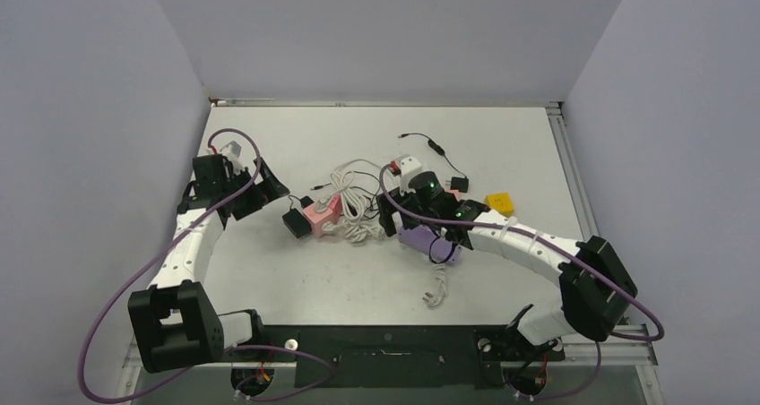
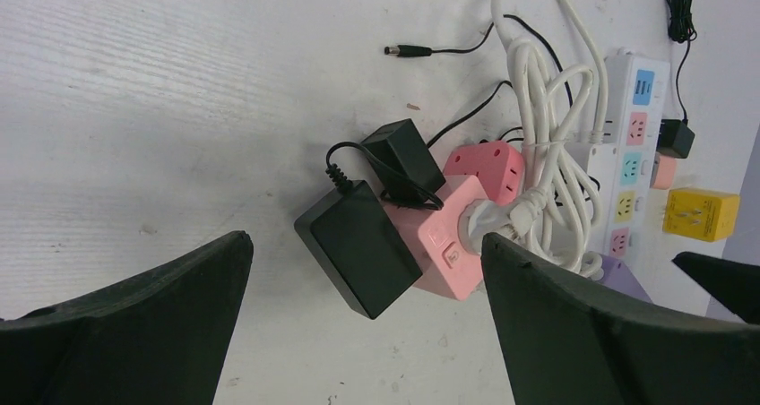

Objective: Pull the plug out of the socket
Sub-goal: Move the socket to the center of the board.

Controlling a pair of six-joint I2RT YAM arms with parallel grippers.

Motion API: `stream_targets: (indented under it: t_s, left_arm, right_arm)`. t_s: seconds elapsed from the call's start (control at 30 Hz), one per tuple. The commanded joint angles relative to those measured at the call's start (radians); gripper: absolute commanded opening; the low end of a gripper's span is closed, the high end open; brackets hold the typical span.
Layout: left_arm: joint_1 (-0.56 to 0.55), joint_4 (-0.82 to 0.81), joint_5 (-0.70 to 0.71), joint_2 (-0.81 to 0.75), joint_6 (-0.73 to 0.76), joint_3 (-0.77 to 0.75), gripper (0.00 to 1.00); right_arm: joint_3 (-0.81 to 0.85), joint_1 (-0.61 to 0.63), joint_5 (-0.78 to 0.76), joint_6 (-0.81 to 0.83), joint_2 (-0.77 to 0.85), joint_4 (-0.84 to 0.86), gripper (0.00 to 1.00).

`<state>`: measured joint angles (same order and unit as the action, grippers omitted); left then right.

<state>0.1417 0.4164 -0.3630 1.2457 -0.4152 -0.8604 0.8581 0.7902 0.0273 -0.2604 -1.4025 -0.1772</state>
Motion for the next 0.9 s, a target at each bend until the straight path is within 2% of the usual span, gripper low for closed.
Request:
stream_targets:
  t_s: [0.0, 0.23, 0.43, 0.53, 0.7, 0.87]
  left_arm:
    - [0.025, -0.027, -0.032, -0.033, -0.011, -0.014, 0.97]
    - [0.035, -0.04, -0.07, -0.005, -0.02, -0.008, 0.97]
    - [0.034, -0.007, -0.037, 0.005, 0.002, -0.02, 0.98]
    - [0.033, -0.016, -0.035, -0.003, 0.0, -0.016, 0.98]
    - [0.034, -0.013, -0.044, 0.004, -0.002, -0.02, 0.98]
    - [0.034, -0.017, -0.032, -0.012, -0.003, -0.015, 0.98]
  right_arm:
    - [0.171, -0.033, 0.12, 0.02, -0.09, 0.127, 0.92]
    - [0.411, -0.066, 0.2, -0.031, -0.356, 0.139, 0.81]
    - [0.5, -0.073, 0.302, -0.064, -0.492, 0.125, 0.68]
    - [0.486, -0.072, 0.324, -0.083, -0.51, 0.126, 0.57]
    - [0.392, -0.069, 0.329, -0.165, -0.46, 0.162, 0.22]
    - [0.218, -0.022, 0.198, -0.322, -0.322, 0.218, 0.09]
